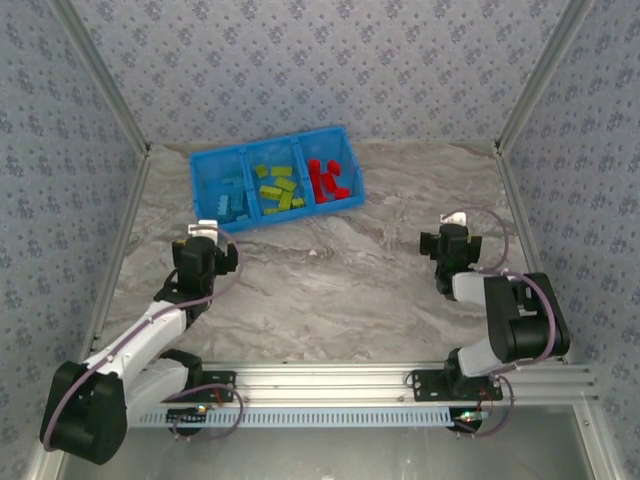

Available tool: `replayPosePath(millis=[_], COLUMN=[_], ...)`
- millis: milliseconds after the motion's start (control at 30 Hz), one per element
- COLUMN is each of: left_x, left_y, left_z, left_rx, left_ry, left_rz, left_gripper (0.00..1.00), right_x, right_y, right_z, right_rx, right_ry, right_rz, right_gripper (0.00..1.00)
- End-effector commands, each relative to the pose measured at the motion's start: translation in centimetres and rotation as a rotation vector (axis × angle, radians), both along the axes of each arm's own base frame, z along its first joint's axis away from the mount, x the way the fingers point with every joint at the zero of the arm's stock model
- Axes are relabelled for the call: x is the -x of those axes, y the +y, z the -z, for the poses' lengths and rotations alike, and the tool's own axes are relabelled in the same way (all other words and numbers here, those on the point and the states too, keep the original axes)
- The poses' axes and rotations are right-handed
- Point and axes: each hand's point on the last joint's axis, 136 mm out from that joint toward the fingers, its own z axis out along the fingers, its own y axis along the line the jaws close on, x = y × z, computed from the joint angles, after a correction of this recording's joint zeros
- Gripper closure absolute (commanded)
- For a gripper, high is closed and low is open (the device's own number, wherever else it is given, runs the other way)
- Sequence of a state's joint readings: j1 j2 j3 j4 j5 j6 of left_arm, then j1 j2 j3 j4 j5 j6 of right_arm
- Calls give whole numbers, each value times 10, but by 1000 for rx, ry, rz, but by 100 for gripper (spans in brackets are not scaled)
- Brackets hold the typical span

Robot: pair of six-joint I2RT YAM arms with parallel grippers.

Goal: Sort the legos into containers by color

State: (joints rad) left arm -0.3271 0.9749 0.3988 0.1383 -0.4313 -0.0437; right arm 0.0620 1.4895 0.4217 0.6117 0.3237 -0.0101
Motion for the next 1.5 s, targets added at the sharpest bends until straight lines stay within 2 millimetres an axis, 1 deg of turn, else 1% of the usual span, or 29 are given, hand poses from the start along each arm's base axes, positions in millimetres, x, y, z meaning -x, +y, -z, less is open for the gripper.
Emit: replayPosePath(millis=[0, 33, 67, 100, 133, 167, 200, 233, 367, 467, 500, 533, 600, 633, 667, 700, 733, 767, 800, 833, 867, 900, 933, 1167, 1233, 1467], left_x=[-11, -12, -12, -13, -15, -18, -21, -27, -53, -68, -71, -75, -77, -82, -79, -83, -83, -79, -82, -82, -80, -82, -81, -82, -82, -82], left_y=[-1, -2, -3, -4, -6, -5, -5, -3, 20, 31, 38, 41, 40, 36, 33, 37, 44, 50, 49, 48, 48, 48, 48, 47, 47, 47], left_z=[-19, -19, -18, -18, -19, -19, -18, -16, -5, -1, 6, 12, 32, 38, 49, 43, 42, 49, 43, 44, 48, 44, 46, 45, 46, 45], left_rx=[-20, -16, -3, -2, 4, 9, 22, 40, 88, 100, 140, 175, 196, 199, 204, 201, 201, 202, 194, 185, 185, 179, 176, 174, 175, 175], left_ry=[-96, -103, -116, -123, -137, -153, -167, -177, -153, -154, -121, -117, -130, -172, -103, -79, -143, -90, -100, -122, -85, -105, -103, -100, -99, -98], left_rz=[21, 23, 28, 39, 48, 53, 58, 60, 30, 46, 34, 41, 65, 97, 109, 81, 47, 9, 9, 10, 5, 6, 5, 6, 5, 5], left_gripper=[1, 1, 1, 1, 1, 1, 1, 1, 1, 1, 1, 1, 1, 1, 1, 1, 1, 1, 1, 1, 1, 1, 1, 1, 1, 1], right_x=[-9, -7, -8, -12, -16, -14, -14, -13, -12, -12, -12, -12, -12, -12, -12, -12, -12, -12, -12, -12, -12, -12, -12, -12, -15, -14], right_y=[1, 3, 7, 12, 13, 11, 9, 3, 2, 2, 2, 3, 2, 2, 2, 2, 2, 3, 2, 2, 2, 2, 2, 3, 9, 9], right_z=[-15, -22, -17, -16, -17, -12, -15, -17, -17, -16, -16, -16, -16, -16, -17, -16, -16, -16, -17, -17, -17, -16, -16, -16, -16, -16], right_rx=[-124, -122, -126, -122, -113, -118, -112, -102, -98, -99, -99, -99, -98, -98, -98, -98, -99, -99, -99, -99, -99, -99, -99, -100, -105, -114], right_ry=[-196, -218, -168, -164, -149, -120, -149, -153, -159, -154, -155, -154, -154, -154, -155, -154, -155, -155, -156, -155, -155, -154, -155, -154, -141, -144], right_rz=[-101, -111, -137, -161, -160, -153, -138, -93, -89, -89, -89, -90, -87, -89, -89, -88, -88, -90, -89, -89, -89, -89, -88, -92, -133, -139], right_gripper=[0, 0, 0, 0, 0, 0, 0, 0, 0, 0, 0, 0, 0, 0, 0, 0, 0, 0, 0, 0, 0, 0, 0, 0, 0, 0])
